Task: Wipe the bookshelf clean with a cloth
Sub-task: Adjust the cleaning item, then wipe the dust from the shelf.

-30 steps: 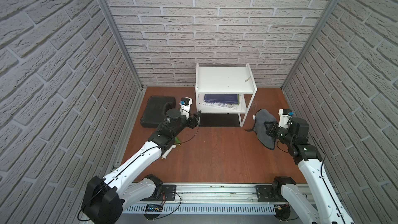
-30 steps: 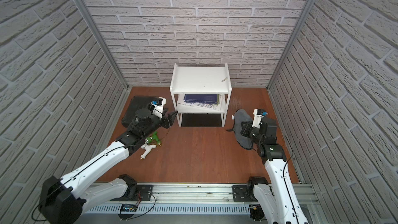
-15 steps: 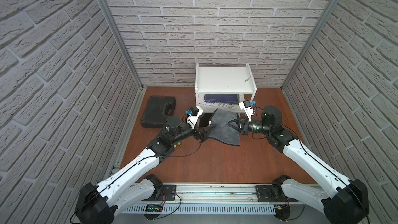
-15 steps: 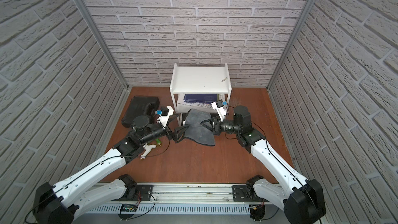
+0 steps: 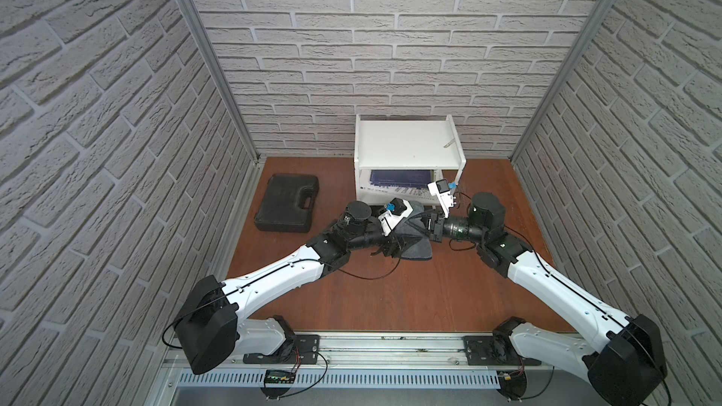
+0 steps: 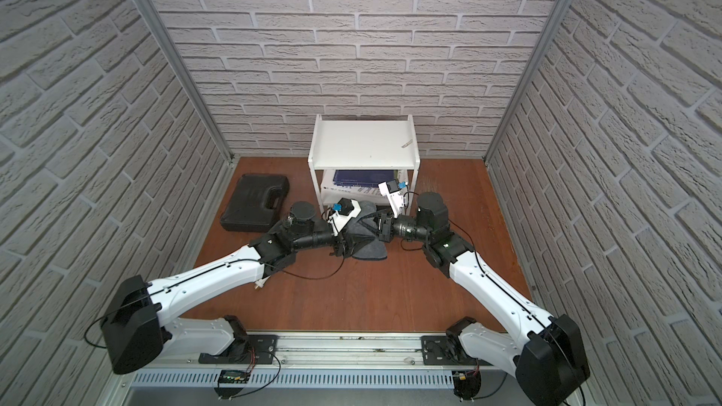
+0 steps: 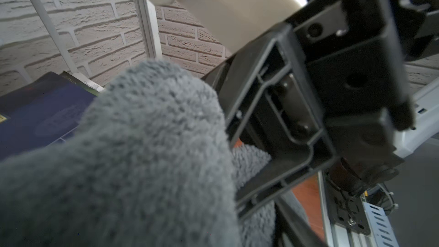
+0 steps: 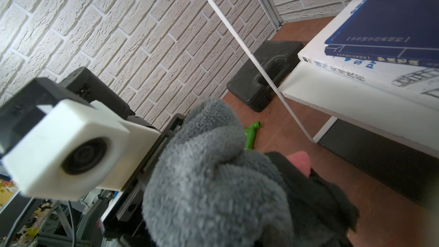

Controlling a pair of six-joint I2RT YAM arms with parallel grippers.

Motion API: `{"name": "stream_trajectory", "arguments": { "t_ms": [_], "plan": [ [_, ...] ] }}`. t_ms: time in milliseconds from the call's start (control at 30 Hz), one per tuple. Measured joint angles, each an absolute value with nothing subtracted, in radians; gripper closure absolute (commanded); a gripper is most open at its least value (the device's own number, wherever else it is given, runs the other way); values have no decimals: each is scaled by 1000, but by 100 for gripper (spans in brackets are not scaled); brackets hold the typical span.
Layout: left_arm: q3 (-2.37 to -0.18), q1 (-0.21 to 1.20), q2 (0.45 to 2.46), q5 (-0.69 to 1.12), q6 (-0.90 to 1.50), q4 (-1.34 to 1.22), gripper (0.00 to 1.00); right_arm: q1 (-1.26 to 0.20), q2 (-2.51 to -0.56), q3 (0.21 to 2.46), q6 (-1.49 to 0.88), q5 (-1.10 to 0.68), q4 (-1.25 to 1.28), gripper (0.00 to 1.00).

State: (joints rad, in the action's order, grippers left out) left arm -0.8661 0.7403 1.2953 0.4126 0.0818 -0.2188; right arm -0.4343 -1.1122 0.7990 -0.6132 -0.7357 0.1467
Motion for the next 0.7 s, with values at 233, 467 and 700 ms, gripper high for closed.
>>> {"name": "stream_trajectory", "arguments": {
  "t_ms": [233, 467, 700],
  "plan": [
    [-748, 728, 1222, 181, 136, -272, 100, -435, -1106, 826, -559, -504, 14, 26],
    [-414, 536, 876, -37, 459, -237, 100, -347, -929, 727, -393, -20, -176, 17],
    [-476, 154, 968, 232, 664, -123, 100, -329, -849, 663, -246, 123, -12, 17]
  ]
}}
